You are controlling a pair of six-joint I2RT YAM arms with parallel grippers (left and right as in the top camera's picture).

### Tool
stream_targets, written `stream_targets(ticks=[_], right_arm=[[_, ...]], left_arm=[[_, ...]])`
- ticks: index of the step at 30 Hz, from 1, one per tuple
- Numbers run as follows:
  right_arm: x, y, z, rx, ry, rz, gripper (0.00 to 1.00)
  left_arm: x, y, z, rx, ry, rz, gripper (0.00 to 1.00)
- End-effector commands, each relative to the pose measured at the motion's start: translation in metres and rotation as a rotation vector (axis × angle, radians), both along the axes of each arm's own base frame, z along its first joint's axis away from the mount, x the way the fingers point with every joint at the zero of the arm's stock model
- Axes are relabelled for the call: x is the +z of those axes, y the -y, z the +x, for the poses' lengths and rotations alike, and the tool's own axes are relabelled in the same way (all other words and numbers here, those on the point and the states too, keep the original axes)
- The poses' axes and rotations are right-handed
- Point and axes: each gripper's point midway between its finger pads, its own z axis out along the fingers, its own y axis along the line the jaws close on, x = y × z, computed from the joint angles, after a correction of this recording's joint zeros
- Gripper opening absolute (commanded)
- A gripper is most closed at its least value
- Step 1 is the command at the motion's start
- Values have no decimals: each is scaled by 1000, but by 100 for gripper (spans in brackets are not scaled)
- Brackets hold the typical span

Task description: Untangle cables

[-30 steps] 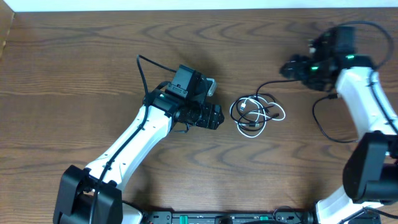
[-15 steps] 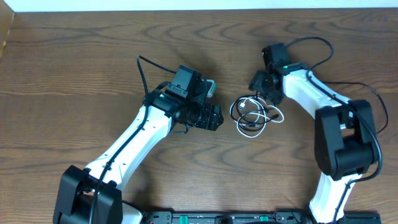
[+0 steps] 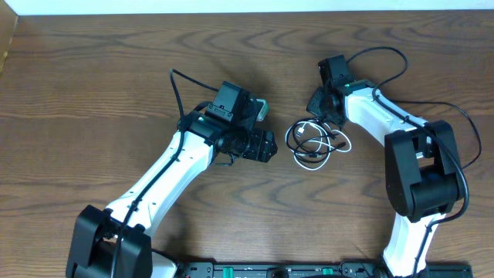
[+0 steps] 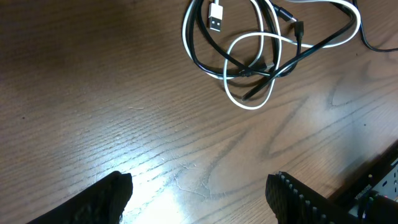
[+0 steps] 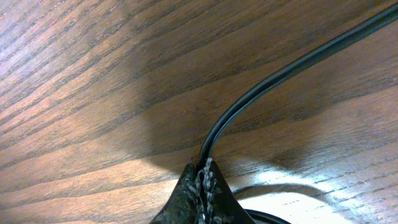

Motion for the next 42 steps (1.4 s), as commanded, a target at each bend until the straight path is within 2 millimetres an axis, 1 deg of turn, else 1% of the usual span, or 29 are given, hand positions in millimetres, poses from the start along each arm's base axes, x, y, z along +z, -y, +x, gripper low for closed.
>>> stream_targets(ticks=[1, 2, 4, 6, 7, 8, 9, 10, 11, 12, 13, 14, 16, 17, 19, 21, 24, 25, 26, 27, 28, 30, 31, 33, 35, 37, 38, 40, 42], right_arm=[[-1, -5, -2, 39, -10, 23, 1], [6, -8, 0, 61, 2, 48, 1], [42, -17, 15, 134, 82, 145, 1], [96, -26, 33, 204, 218, 261, 1], [134, -27, 43, 237, 322, 334, 1], [154, -25, 47, 246, 378, 362, 1], [180, -14, 51, 237, 448, 371, 1], [202, 7, 54, 198, 504, 343, 1], [212, 28, 53, 147, 525, 302, 1], [215, 41, 52, 113, 528, 271, 1], [217, 73, 45, 44, 514, 189, 1], [214, 96, 38, -3, 488, 120, 1], [195, 157, 13, -145, 370, -83, 1], [184, 196, -9, -244, 276, -220, 1], [175, 249, -49, -399, 135, -410, 1], [176, 296, -89, -566, 27, -553, 1], [174, 321, -102, -634, 4, -529, 1], [171, 322, -101, -625, 7, -494, 2], [167, 319, -96, -590, 20, -422, 9], [165, 314, -91, -560, 32, -373, 22], [162, 304, -85, -500, 46, -309, 45], [158, 282, -76, -399, 60, -201, 75], [157, 275, -74, -367, 62, -170, 79], [155, 245, -69, -235, 71, -62, 81], [155, 203, -68, -40, 71, 40, 81], [154, 168, -76, 123, 44, 97, 82], [151, 151, -83, 201, 17, 114, 86], [144, 128, -97, 278, -45, 127, 86], [136, 110, -107, 327, -89, 137, 81]], left_arm=[[-1, -1, 0, -8, 4, 12, 74], [-1, -1, 0, -8, 3, 13, 74], [-2, -2, -1, -9, -2, 15, 74], [-2, -2, -1, -9, -2, 16, 74], [-2, -2, -1, -9, -2, 15, 74], [-2, -2, -1, -9, -2, 16, 74], [-2, -2, -1, -9, -3, 16, 74], [-2, -2, -1, -9, -3, 16, 74], [-2, -2, -1, -9, -3, 16, 74], [-2, -2, -1, -9, -3, 16, 74], [-2, -2, -1, -9, -3, 16, 74], [-2, -2, -1, -9, -3, 16, 74], [-2, -2, -1, -9, -3, 16, 74], [-2, -2, -2, -9, -4, 16, 74], [-2, -2, -2, -9, -6, 17, 74], [-2, -2, -2, -9, -7, 17, 74], [-2, -2, -2, -9, -7, 17, 74], [-2, -2, -2, -9, -7, 17, 74], [-2, -2, -2, -9, -7, 16, 74], [-2, -2, -3, -10, -8, 14, 74], [-2, -2, -3, -10, -9, 14, 74], [-2, -2, -3, -10, -8, 15, 74], [-2, -2, -3, -10, -8, 15, 74], [-2, -2, -2, -10, -7, 14, 74], [-2, -2, -2, -10, -7, 14, 74], [-2, -2, -2, -10, -7, 14, 74], [-2, -2, -2, -10, -7, 14, 74], [-2, -2, -2, -10, -8, 14, 74], [-1, -1, -2, -10, -5, 13, 74]])
